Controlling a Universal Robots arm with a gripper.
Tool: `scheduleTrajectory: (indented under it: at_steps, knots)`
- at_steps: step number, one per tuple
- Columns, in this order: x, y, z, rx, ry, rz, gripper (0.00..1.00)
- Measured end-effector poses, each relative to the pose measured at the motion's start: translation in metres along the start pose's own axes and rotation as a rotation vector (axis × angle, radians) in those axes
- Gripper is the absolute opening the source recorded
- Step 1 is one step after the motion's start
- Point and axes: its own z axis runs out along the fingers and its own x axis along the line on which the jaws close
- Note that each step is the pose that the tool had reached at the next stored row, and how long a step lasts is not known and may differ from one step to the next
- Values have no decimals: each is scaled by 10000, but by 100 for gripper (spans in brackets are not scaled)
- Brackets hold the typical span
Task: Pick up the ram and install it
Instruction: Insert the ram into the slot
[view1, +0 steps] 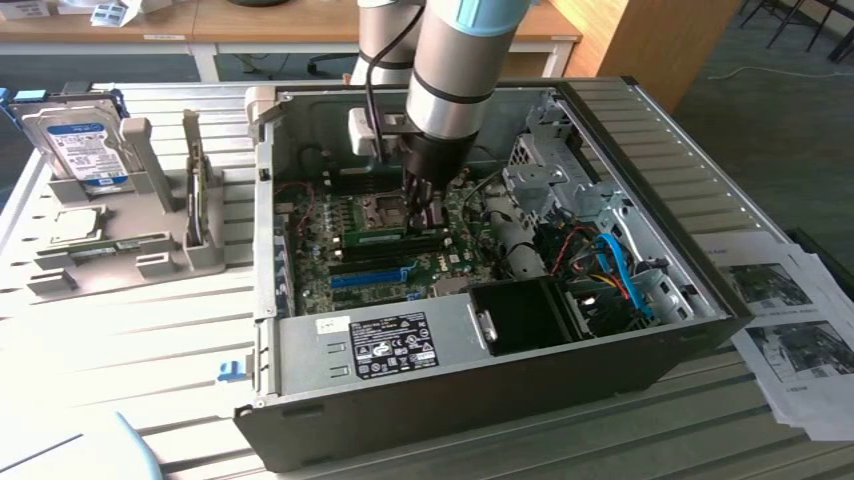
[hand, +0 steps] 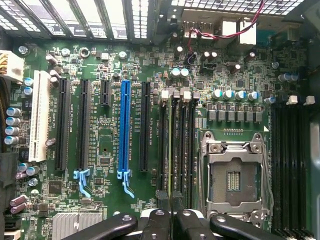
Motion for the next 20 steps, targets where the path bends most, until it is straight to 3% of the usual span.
scheduleTrajectory:
  at_steps: [6,9,12,20]
  knots:
    - [4,-1,9,0,22,3,11]
    - [3,-2,9,0,113,8,11]
    - [-4,-1,10,1,245,19,11]
    - [-14,-1,11,0,258,20,11]
